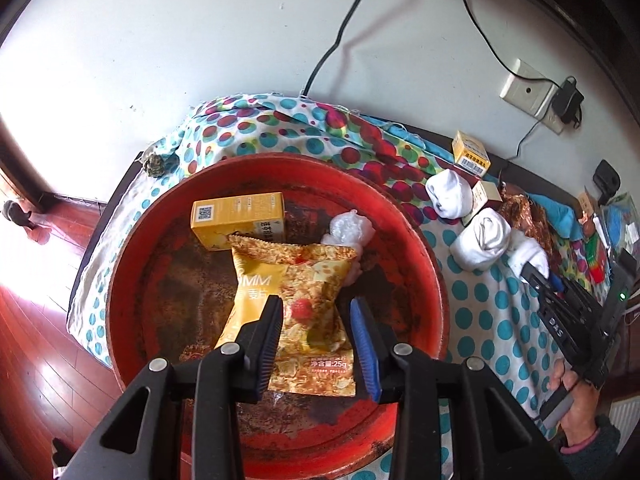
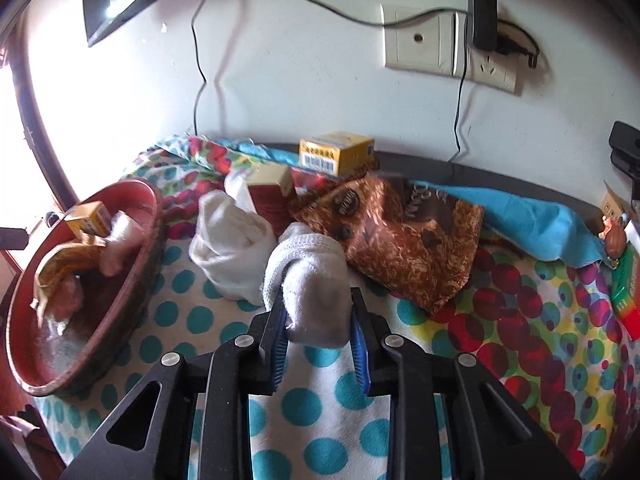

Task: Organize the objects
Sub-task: 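Carry the white sock with the right gripper into the red tray and release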

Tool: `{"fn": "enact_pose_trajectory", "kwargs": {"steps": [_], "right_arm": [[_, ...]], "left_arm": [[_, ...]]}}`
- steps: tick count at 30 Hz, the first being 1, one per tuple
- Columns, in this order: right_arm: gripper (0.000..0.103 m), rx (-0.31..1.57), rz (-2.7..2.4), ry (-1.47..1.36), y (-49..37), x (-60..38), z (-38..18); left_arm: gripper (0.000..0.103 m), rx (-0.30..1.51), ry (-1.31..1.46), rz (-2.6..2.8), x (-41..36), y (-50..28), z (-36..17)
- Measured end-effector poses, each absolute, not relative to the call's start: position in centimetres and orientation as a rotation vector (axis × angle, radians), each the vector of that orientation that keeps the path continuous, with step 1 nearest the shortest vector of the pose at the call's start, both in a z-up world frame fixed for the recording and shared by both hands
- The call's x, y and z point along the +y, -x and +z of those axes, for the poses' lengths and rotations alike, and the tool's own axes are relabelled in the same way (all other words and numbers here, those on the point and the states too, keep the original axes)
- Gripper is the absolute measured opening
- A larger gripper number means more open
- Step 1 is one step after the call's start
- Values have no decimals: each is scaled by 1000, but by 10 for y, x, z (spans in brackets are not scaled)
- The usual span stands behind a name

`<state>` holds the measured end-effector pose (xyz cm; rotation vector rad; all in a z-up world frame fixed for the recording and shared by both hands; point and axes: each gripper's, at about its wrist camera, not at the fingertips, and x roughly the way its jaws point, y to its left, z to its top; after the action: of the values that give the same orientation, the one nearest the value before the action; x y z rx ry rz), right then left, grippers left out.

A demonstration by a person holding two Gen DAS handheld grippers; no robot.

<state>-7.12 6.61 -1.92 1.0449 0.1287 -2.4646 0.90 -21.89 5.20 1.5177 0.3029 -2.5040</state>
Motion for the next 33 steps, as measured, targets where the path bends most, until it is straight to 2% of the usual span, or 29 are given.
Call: {"fn": "enact_pose_trajectory", "kwargs": {"steps": [7,12,24,33], "right_arm": [[25,81,-2394,-948,47,48,24],[25,154,-2284,-909,23,3,36],[25,327,-2080,-1033,-4,-89,1],[25,357,-2044,-1095,0,-110,-21]], "left_arm": [[36,362,-1485,-2512,-230,-18,61],[36,398,-1444,-2511,-242,-27,68],[36,468,-1433,-2477,-264,-34,65],[36,534,-1414,-2445,-282,-40,63]]}}
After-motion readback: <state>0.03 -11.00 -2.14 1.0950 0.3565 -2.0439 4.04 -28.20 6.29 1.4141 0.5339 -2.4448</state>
